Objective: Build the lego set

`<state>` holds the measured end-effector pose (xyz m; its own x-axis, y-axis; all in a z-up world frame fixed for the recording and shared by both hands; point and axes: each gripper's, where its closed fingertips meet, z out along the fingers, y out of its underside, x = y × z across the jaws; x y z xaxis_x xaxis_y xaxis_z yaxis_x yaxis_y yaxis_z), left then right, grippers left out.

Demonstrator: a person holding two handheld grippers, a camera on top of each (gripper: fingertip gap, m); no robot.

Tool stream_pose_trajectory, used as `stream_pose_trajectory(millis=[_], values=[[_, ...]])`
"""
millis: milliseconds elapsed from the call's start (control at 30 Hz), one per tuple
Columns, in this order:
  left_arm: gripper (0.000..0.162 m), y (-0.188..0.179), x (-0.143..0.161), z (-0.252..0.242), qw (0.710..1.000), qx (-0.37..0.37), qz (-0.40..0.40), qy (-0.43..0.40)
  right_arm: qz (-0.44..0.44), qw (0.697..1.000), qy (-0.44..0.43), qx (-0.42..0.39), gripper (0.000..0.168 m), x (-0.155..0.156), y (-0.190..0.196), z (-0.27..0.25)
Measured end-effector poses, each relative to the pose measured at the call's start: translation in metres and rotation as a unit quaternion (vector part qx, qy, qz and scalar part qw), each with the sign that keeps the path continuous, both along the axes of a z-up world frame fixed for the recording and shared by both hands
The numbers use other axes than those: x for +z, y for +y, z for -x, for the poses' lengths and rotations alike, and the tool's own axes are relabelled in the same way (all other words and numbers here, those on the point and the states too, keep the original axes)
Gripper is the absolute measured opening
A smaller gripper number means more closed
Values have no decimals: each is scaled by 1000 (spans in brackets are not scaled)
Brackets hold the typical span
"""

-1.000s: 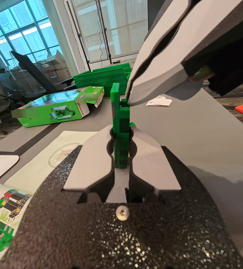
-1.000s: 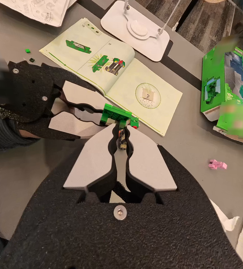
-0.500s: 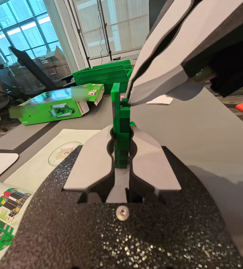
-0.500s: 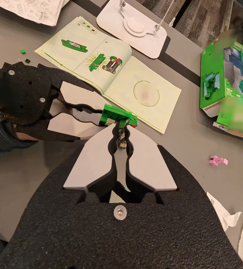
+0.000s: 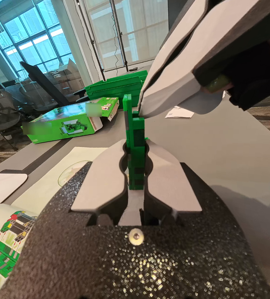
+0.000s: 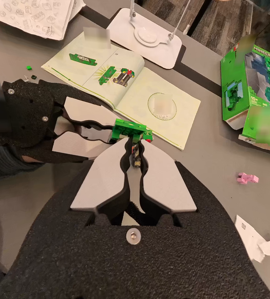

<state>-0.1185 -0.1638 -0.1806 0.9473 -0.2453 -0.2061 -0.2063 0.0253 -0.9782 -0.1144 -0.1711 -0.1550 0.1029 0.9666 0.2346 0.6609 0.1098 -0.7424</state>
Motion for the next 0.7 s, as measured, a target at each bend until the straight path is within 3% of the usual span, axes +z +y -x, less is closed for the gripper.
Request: stream_pose_trajectory(millis=[533, 700], values=[[17, -1, 3, 1, 998, -26, -2, -53, 6, 999, 35, 2, 9, 4, -1, 5], [16, -5, 7, 2, 991, -81, 5, -108, 2, 997, 58, 58, 42, 12, -9, 2]])
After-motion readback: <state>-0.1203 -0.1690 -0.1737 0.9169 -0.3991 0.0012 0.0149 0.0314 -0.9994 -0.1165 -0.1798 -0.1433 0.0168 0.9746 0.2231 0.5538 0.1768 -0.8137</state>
